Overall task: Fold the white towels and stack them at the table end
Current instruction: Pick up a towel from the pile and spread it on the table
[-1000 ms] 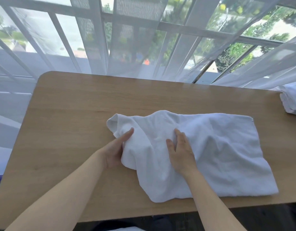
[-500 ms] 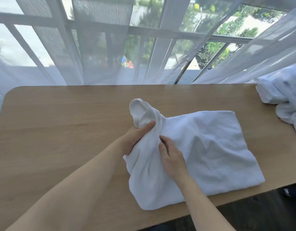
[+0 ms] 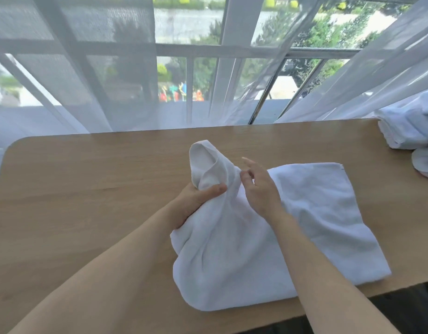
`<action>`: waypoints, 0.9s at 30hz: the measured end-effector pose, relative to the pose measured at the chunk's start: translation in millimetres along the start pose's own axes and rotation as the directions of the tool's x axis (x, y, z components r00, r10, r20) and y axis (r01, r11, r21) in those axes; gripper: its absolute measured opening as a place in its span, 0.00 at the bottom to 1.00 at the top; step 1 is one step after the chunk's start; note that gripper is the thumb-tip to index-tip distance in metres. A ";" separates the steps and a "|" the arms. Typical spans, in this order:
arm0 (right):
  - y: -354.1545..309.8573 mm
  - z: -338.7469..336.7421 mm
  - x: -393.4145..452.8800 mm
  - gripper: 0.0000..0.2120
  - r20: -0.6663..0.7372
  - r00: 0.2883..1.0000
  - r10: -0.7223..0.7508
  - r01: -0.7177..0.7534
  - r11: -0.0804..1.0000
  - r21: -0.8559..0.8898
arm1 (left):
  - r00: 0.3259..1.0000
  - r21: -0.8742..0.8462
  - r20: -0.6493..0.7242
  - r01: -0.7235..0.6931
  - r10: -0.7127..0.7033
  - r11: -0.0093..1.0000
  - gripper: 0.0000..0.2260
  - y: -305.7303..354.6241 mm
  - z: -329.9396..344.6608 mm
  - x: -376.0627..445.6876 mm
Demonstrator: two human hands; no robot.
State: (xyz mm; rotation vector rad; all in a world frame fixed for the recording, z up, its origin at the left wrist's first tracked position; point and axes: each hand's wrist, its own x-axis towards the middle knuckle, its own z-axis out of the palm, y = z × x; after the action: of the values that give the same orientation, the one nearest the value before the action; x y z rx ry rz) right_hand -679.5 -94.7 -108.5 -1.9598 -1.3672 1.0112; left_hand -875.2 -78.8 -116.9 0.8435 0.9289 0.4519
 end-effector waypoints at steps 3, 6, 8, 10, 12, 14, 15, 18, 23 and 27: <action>-5.4 -10.8 31.1 0.16 0.132 0.990 -0.046 0.046 0.999 0.007 | 0.998 0.049 -0.032 -0.050 0.052 0.998 0.19 2.3 2.6 -5.3; -4.4 -15.8 51.0 0.23 0.301 0.953 0.005 -0.010 1.000 0.016 | 0.988 0.110 -0.122 -0.083 0.096 0.990 0.23 9.4 11.7 -10.2; 3.0 -16.8 60.8 0.30 0.366 0.927 0.087 -0.088 0.996 -0.015 | 0.975 0.110 -0.209 -0.056 0.078 0.992 0.26 13.6 17.9 -10.7; 10.1 -16.4 68.8 0.35 0.406 0.907 0.114 -0.122 0.993 -0.007 | 0.978 0.074 -0.197 -0.053 0.066 0.996 0.25 15.6 19.9 -12.1; 12.0 -16.0 74.1 0.36 0.460 0.883 0.092 -0.128 0.991 0.049 | 0.990 0.001 -0.140 0.006 -0.005 1.000 0.25 16.5 17.8 -15.2; 11.8 -15.9 77.2 0.34 0.498 0.866 0.041 -0.117 0.985 0.123 | 0.983 -0.085 -0.114 0.137 -0.146 0.987 0.24 21.3 14.6 -18.1; 10.9 -16.2 78.7 0.32 0.520 0.854 0.004 -0.098 0.983 0.153 | 0.960 -0.123 -0.134 0.231 -0.247 0.965 0.25 25.1 14.0 -18.8; 7.5 -21.6 85.1 0.34 0.631 0.769 -0.106 -0.054 0.972 0.229 | 0.893 -0.127 -0.162 0.403 -0.419 0.907 0.26 31.0 14.7 -13.8; -1.8 -35.8 99.5 0.46 0.752 0.643 -0.142 0.005 0.983 0.182 | 0.870 -0.151 -0.311 0.352 -0.383 0.924 0.27 32.7 25.3 -3.0; 6.3 -38.3 105.7 0.51 0.804 0.579 -0.134 0.014 0.988 0.155 | 0.801 -0.196 -0.242 0.513 -0.548 0.836 0.27 31.3 23.6 -3.7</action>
State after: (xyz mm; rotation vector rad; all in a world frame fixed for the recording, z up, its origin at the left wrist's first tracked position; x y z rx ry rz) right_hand -623.2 2.1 -120.2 -1.3052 -1.7398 2.0647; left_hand -857.1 -72.5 -82.6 0.3740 1.3465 0.1335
